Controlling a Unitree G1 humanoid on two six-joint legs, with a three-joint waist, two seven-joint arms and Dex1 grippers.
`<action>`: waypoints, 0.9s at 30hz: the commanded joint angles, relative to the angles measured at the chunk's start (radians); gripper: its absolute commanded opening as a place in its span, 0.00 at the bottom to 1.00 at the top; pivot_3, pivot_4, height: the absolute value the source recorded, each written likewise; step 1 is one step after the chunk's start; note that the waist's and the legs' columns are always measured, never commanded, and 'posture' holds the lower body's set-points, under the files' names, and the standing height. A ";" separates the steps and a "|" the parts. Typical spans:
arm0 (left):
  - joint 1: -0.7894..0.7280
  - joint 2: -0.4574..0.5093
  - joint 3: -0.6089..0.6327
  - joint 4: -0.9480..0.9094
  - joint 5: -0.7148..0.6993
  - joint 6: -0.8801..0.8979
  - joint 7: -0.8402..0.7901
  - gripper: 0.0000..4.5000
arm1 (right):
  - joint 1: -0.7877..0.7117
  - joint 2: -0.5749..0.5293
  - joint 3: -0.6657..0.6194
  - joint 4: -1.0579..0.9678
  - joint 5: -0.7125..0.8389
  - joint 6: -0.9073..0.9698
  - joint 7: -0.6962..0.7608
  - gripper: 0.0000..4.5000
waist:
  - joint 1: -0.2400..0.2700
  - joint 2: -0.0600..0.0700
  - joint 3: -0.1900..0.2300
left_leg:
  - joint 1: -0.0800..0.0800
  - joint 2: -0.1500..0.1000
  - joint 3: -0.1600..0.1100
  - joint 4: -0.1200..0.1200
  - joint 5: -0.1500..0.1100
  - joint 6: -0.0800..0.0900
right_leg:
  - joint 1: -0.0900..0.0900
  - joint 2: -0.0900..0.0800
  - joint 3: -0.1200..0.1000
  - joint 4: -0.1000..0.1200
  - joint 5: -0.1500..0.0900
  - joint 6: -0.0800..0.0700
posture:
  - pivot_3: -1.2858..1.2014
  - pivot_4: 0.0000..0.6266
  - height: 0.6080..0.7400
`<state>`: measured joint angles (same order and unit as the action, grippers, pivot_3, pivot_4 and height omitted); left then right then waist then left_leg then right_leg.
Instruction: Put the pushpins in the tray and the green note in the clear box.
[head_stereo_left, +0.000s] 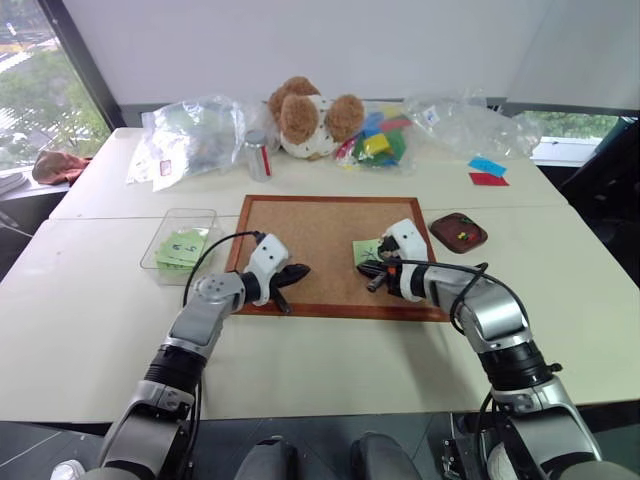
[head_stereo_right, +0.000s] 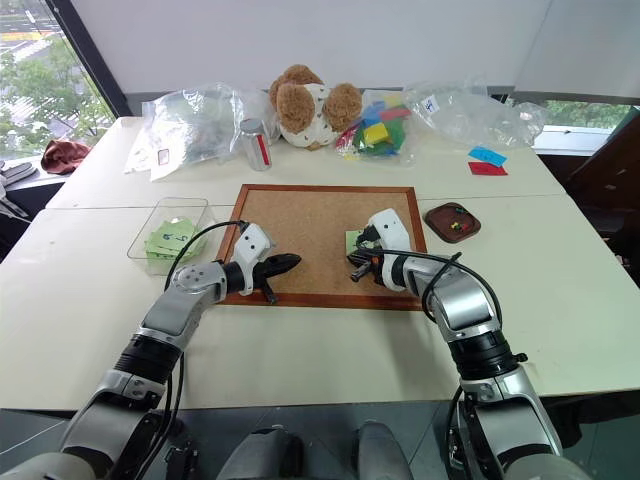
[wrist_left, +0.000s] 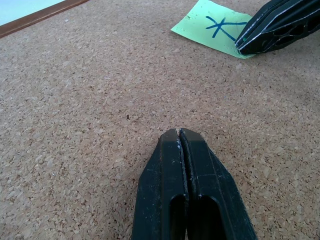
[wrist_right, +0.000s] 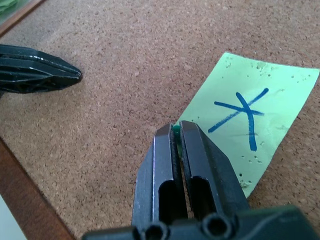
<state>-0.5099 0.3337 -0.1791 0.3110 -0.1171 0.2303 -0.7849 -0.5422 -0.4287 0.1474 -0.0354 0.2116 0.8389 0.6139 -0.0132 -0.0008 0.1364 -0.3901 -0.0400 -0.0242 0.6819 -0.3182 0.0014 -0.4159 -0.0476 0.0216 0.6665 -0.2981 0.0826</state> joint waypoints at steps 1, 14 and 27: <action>0.044 0.005 -0.038 0.057 0.033 0.055 -0.009 0.00 | -0.076 -0.028 -0.061 -0.156 0.052 0.044 0.013 0.01 | 0.000 0.000 0.000 | 0.000 0.000 0.000 0.000 0.000 0.000 | 0.000 0.000 0.000 0.000 0.000 0.000 | 0.52 0.24 1.00; -0.039 -0.042 0.141 -0.068 -0.218 0.306 -0.028 0.20 | -0.079 -0.153 -0.070 -0.360 0.130 0.156 0.059 0.00 | 0.001 -0.001 0.000 | 0.000 0.000 -0.001 0.000 -0.001 0.002 | 0.002 0.000 -0.001 -0.001 0.000 0.000 | 0.52 0.24 1.00; -0.209 -0.178 0.456 -0.121 -0.692 0.826 0.129 0.98 | -0.081 -0.217 0.001 -0.423 0.137 0.124 0.102 0.00 | 0.000 -0.003 0.001 | -0.004 0.000 -0.001 0.000 0.002 -0.003 | -0.003 0.000 -0.001 -0.001 0.000 0.000 | 0.52 0.24 1.00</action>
<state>-0.7007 0.1723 0.2564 0.2070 -0.7496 1.0103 -0.6778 -0.6008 -0.6370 0.1477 -0.4179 0.3485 0.9856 0.7103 -0.0131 -0.0041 0.1378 -0.3943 -0.0400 -0.0253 0.6823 -0.3159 -0.0027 -0.4192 -0.0477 0.0207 0.6656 -0.2981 0.0826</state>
